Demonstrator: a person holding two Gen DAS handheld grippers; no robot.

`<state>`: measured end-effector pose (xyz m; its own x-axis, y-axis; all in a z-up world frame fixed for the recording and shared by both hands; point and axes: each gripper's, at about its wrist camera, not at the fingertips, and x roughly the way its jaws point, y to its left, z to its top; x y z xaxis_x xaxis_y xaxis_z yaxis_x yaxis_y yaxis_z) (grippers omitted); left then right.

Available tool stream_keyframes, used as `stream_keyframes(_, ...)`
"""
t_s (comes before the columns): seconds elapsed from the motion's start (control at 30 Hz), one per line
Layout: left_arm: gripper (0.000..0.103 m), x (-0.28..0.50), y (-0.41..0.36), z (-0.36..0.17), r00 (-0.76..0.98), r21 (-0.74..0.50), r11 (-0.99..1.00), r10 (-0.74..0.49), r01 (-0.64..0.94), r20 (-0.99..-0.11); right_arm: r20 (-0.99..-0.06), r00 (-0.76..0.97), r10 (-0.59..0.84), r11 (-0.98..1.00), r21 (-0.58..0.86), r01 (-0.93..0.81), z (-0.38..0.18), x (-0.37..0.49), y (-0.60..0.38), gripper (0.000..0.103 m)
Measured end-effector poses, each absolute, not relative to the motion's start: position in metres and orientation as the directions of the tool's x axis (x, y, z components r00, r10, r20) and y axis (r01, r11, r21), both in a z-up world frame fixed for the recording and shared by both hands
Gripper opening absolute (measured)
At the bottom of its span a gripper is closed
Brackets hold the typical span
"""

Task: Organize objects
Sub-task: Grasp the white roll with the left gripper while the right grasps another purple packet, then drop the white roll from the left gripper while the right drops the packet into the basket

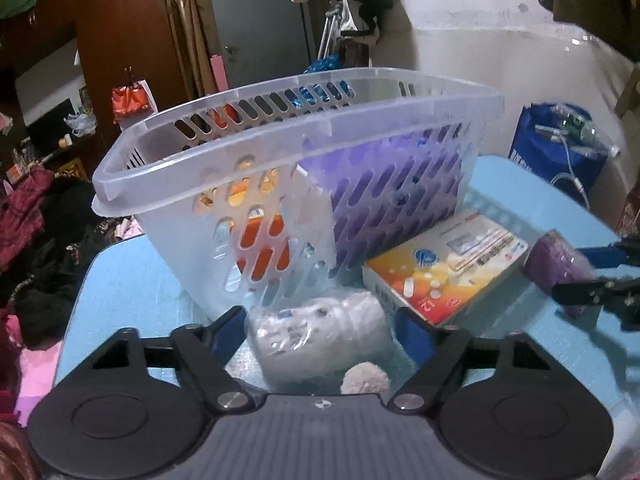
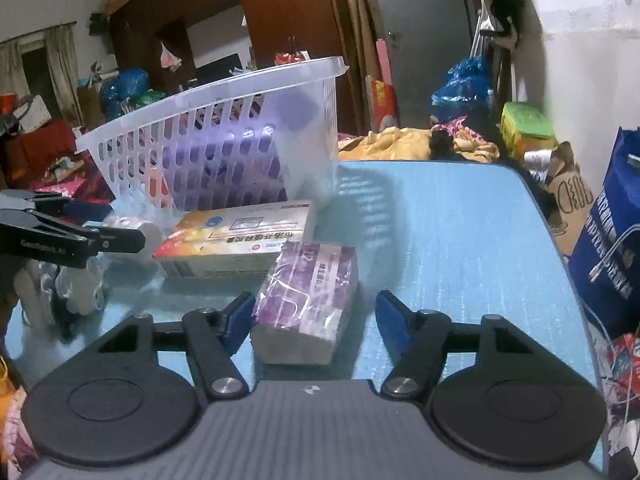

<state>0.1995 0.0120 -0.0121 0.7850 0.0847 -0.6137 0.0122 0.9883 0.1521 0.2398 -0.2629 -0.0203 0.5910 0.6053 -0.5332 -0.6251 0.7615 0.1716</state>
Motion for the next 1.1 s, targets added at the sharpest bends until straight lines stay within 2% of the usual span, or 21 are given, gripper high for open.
stream_keyframes(0.03, 0.080, 0.199, 0.011, -0.012, 0.787, 0.155, 0.988, 0.084, 0.014, -0.611, -0.529, 0.590, 0.610, 0.758, 0.173, -0.629, -0.021, 0.239, -0.263, 0.062)
stream_keyframes(0.07, 0.079, 0.197, 0.012, -0.012, 0.793, 0.150, 0.989, 0.077, 0.018, -0.604, -0.523, 0.589, 0.616, 0.755, 0.179, -0.631, -0.022, 0.240, -0.263, 0.054)
stream_keyframes(0.23, 0.078, 0.182, 0.015, -0.004, 0.847, 0.106, 0.994, 0.028, 0.034, -0.530, -0.488, 0.619, 0.615, 0.766, 0.184, -0.616, -0.022, 0.238, -0.267, 0.053)
stream_keyframes(0.57, 0.078, 0.133, 0.011, 0.023, 0.961, 0.111, 0.993, 0.007, 0.025, -0.276, -0.359, 0.690, 0.629, 0.768, 0.148, -0.623, -0.015, 0.223, -0.276, 0.052)
stream_keyframes(0.73, 0.078, 0.113, 0.023, 0.036, 0.973, 0.097, 0.995, 0.020, 0.002, -0.229, -0.350, 0.672, 0.653, 0.751, 0.180, -0.635, -0.003, 0.225, -0.285, 0.052)
stream_keyframes(0.9, 0.078, 0.104, 0.035, 0.066, 0.985, 0.065, 0.998, 0.024, -0.013, -0.173, -0.276, 0.727, 0.629, 0.772, 0.109, -0.627, 0.044, 0.210, -0.299, 0.052)
stream_keyframes(1.03, 0.078, 0.127, 0.037, 0.098, 0.984, 0.034, 0.999, 0.003, 0.003, -0.177, -0.221, 0.744, 0.631, 0.768, 0.040, -0.640, 0.083, 0.207, -0.285, 0.052)
stream_keyframes(1.1, 0.078, 0.151, 0.036, 0.112, 0.979, 0.036, 0.999, 0.014, -0.007, -0.201, -0.224, 0.731, 0.645, 0.749, -0.003, -0.662, 0.103, 0.213, -0.260, 0.051)
